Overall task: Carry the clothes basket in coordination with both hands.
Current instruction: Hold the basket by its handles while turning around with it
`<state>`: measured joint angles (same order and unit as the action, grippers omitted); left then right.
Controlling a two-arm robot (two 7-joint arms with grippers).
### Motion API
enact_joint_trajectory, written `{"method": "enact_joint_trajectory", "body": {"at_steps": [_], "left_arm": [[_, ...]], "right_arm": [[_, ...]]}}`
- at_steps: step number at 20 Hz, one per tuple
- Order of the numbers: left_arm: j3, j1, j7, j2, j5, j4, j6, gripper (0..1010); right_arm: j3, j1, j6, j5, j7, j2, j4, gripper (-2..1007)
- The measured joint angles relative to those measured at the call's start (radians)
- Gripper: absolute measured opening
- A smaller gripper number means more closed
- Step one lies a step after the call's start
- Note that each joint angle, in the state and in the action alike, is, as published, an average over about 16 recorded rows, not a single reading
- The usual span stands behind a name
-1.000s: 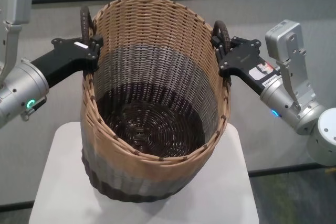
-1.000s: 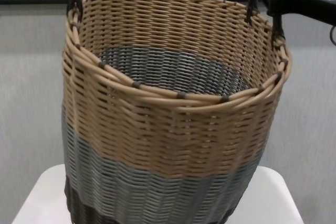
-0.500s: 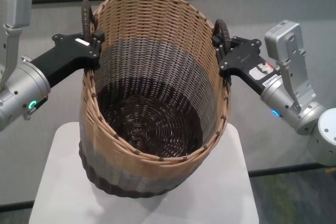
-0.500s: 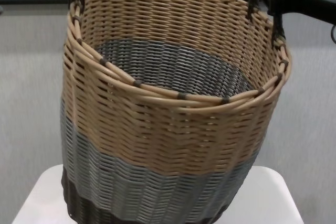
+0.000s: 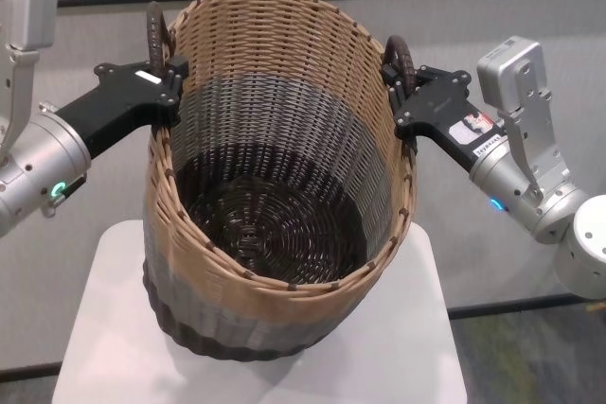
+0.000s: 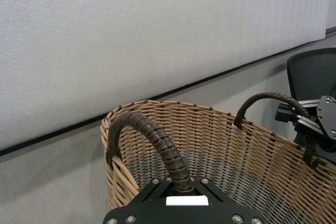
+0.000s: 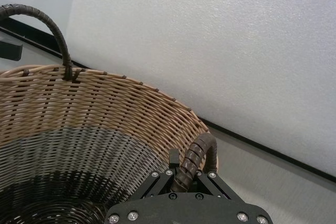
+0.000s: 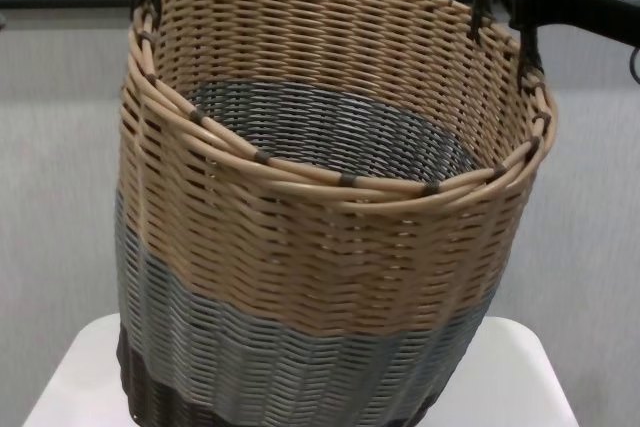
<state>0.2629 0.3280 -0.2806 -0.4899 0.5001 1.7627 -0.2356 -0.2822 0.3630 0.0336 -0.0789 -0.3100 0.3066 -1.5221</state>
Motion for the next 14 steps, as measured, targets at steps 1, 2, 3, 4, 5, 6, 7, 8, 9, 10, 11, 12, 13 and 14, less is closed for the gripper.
{"method": "enact_joint_trajectory", "body": {"at_steps": [1, 2, 3, 4, 5, 6, 7, 8, 9, 10, 11, 12, 13, 14], "left_arm": [[0.000, 0.000, 0.000, 0.000, 0.001, 0.000, -0.001, 0], [0.000, 0.000, 0.000, 0.000, 0.001, 0.000, -0.002, 0], [-0.001, 0.000, 0.000, 0.000, 0.002, 0.000, -0.002, 0], [-0.001, 0.000, 0.000, 0.000, 0.002, 0.000, -0.003, 0], [-0.001, 0.000, 0.000, 0.001, 0.003, 0.000, -0.004, 0], [-0.001, 0.000, 0.000, 0.001, 0.003, -0.001, -0.004, 0], [-0.001, 0.000, 0.000, 0.001, 0.003, -0.001, -0.005, 0], [-0.001, 0.000, 0.000, 0.001, 0.004, -0.001, -0.005, 0], [-0.002, 0.000, 0.000, 0.001, 0.004, -0.001, -0.006, 0], [-0.002, 0.000, 0.000, 0.001, 0.004, -0.001, -0.006, 0], [-0.002, 0.000, 0.000, 0.001, 0.005, -0.001, -0.006, 0], [-0.002, 0.000, 0.000, 0.001, 0.005, -0.001, -0.007, 0], [-0.002, 0.000, 0.000, 0.001, 0.005, -0.001, -0.007, 0], [-0.002, 0.001, 0.000, 0.001, 0.005, -0.001, -0.007, 0]], "right_arm": [[0.000, 0.000, 0.000, 0.000, 0.000, 0.000, 0.000, 66], [0.000, 0.000, 0.000, 0.000, 0.000, 0.000, 0.000, 66], [0.000, 0.000, 0.000, 0.000, 0.000, 0.000, 0.000, 66], [0.000, 0.000, 0.000, -0.001, 0.000, 0.000, 0.000, 66], [0.000, 0.000, 0.000, -0.001, 0.000, 0.000, 0.000, 66], [0.000, 0.000, 0.000, -0.001, 0.000, 0.000, 0.000, 66], [0.000, 0.000, 0.000, -0.001, 0.000, 0.000, 0.000, 66], [0.000, 0.000, 0.000, -0.001, 0.000, 0.000, 0.000, 66], [0.000, 0.000, 0.000, -0.001, 0.000, 0.000, 0.000, 66], [0.000, 0.000, 0.000, -0.001, 0.000, 0.000, 0.000, 66], [0.000, 0.000, 0.000, -0.001, 0.000, 0.000, 0.000, 66], [0.000, 0.000, 0.000, -0.001, 0.000, 0.000, 0.000, 66], [0.000, 0.000, 0.000, -0.002, 0.000, 0.000, 0.000, 66], [0.000, 0.000, 0.000, -0.002, 0.000, 0.000, 0.000, 66]]}}
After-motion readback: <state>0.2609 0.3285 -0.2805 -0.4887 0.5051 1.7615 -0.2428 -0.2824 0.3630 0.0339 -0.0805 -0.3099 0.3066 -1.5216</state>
